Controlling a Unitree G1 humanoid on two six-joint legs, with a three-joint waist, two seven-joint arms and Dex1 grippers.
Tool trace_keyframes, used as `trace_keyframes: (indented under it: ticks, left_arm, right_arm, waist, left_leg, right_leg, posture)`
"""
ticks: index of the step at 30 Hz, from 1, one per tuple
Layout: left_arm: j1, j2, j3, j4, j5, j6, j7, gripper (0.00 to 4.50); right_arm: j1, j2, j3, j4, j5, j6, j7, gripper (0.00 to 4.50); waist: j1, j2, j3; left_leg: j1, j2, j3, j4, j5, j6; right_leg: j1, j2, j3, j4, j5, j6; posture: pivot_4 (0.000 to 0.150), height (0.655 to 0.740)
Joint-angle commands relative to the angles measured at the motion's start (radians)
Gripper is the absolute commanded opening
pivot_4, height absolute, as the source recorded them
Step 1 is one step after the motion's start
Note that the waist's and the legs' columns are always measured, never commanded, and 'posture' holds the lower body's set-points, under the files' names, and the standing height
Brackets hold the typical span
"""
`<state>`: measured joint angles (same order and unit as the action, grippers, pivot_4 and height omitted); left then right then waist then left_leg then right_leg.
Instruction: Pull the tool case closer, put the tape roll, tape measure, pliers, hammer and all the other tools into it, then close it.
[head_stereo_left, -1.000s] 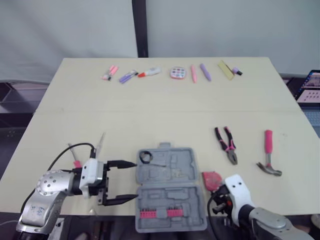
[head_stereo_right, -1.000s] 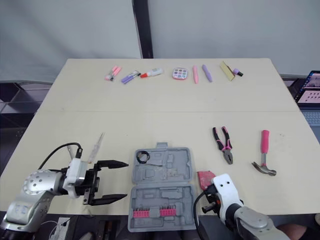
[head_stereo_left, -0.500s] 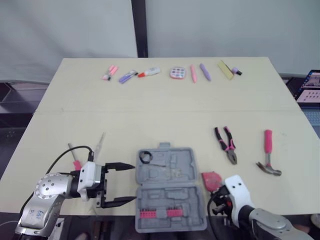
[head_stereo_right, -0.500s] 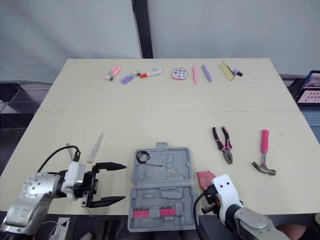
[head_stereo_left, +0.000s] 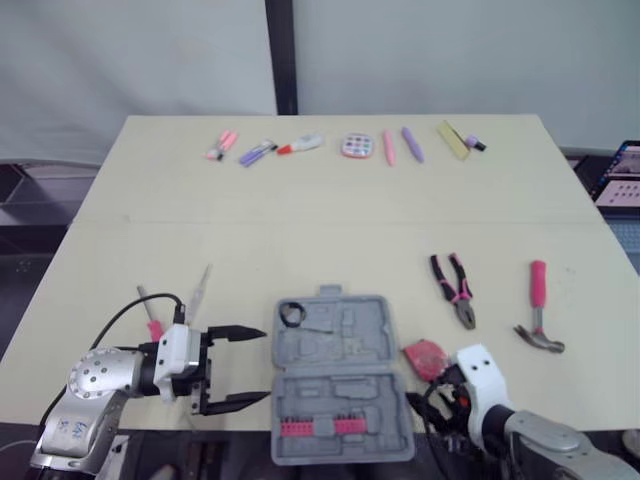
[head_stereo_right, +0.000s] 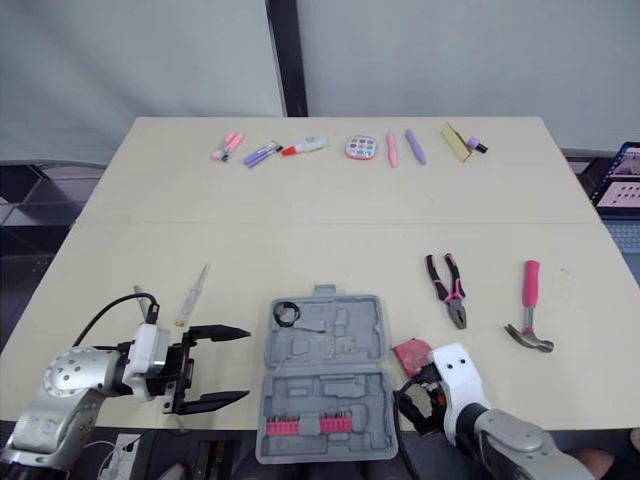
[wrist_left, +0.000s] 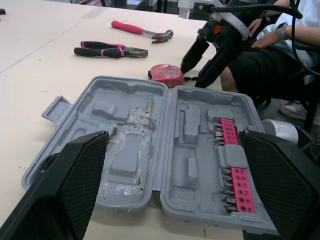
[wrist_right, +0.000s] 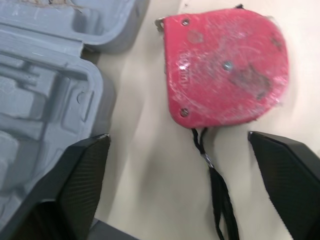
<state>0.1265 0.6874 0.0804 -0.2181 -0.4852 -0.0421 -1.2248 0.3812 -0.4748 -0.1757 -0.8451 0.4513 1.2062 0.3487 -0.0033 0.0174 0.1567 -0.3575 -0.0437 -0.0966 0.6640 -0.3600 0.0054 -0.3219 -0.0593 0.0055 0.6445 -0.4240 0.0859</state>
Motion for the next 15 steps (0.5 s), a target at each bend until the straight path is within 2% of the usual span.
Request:
trace_keyframes:
  ticks: [1, 4, 7, 10, 15]
  left_arm:
    - [-0.001, -0.003, 0.01, 0.003, -0.001, -0.019, 0.0, 4.5]
    - [-0.008, -0.005, 0.008, 0.007, -0.003, -0.018, 0.002, 4.5]
    - [-0.018, -0.008, 0.007, 0.01, -0.008, -0.015, 0.0, 4.5]
    - [-0.026, -0.009, 0.005, 0.014, -0.01, -0.015, -0.003, 4.5]
    - [-0.032, -0.012, 0.008, 0.001, -0.01, -0.014, 0.009, 4.5]
  right_arm:
    - [0.008, -0.045, -0.157, -0.122, 0.13, 0.097, 0.095, 4.45]
    - [0.001, -0.138, -0.305, -0.165, 0.258, 0.166, 0.207, 4.45]
    - [0.019, -0.27, -0.42, -0.166, 0.337, 0.121, 0.334, 4.45]
    - [0.146, -0.412, -0.508, -0.108, 0.245, -0.127, 0.56, 4.45]
    - [0.228, -0.44, -0.518, 0.032, 0.117, -0.455, 0.719, 4.45]
  waist:
    - [0.0, 0.0, 0.0]
    - [0.001, -0.001, 0.0]
    - [0.001, -0.001, 0.0]
    - [0.003, -0.001, 0.001]
    - [0.004, -0.01, 0.0]
  left_leg:
    - [0.0, 0.0, 0.0, 0.0, 0.0, 0.0]
    - [0.0, 0.0, 0.0, 0.0, 0.0, 0.0]
    - [0.0, 0.0, 0.001, 0.0, 0.001, 0.001]
    - [0.0, 0.001, 0.001, 0.0, 0.001, 0.001]
    - [-0.001, 0.001, 0.003, 0.001, 0.001, 0.002]
  right_leg:
    - [0.0, 0.0, 0.0, 0.0, 0.0, 0.0]
    - [0.001, 0.0, 0.0, 0.0, 0.0, 0.0]
    - [0.002, 0.0, 0.0, 0.0, 0.0, 0.0]
    - [0.002, 0.001, -0.001, -0.001, 0.0, 0.0]
    - [0.004, 0.002, -0.001, -0.001, 0.0, 0.0]
  posture:
    - [0.15, 0.7336]
    - [0.15, 0.7336]
    - [0.15, 0.7336]
    - [0.15, 0.7336]
    - [0.15, 0.7336]
